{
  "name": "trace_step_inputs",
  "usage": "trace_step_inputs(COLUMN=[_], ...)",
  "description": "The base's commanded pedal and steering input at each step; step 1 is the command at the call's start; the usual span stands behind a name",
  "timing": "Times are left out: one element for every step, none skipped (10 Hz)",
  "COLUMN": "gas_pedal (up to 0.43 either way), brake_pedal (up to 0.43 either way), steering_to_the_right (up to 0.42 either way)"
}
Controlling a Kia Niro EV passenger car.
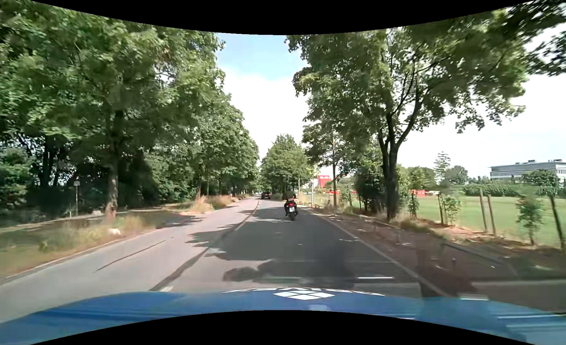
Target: Follow the waypoints while adhering to traffic rules and regulations
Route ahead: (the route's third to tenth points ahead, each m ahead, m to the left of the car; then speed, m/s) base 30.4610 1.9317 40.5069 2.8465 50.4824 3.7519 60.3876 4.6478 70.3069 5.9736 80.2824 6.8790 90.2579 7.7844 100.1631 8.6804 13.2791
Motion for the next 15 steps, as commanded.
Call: trace_step_inputs(gas_pedal=[0.0, 0.008, 0.008, 0.008, 0.008, 0.008, 0.008, 0.008, 0.008, 0.008, 0.008, 0.008, 0.008, 0.008, 0.008], brake_pedal=[0.0, 0.0, 0.0, 0.0, 0.0, 0.0, 0.0, 0.0, 0.0, 0.0, 0.0, 0.0, 0.0, 0.0, 0.0], steering_to_the_right=[-0.02, -0.021, -0.02, -0.02, -0.021, -0.02, -0.021, -0.021, -0.021, -0.021, -0.021, -0.022, -0.022, -0.022, -0.021])
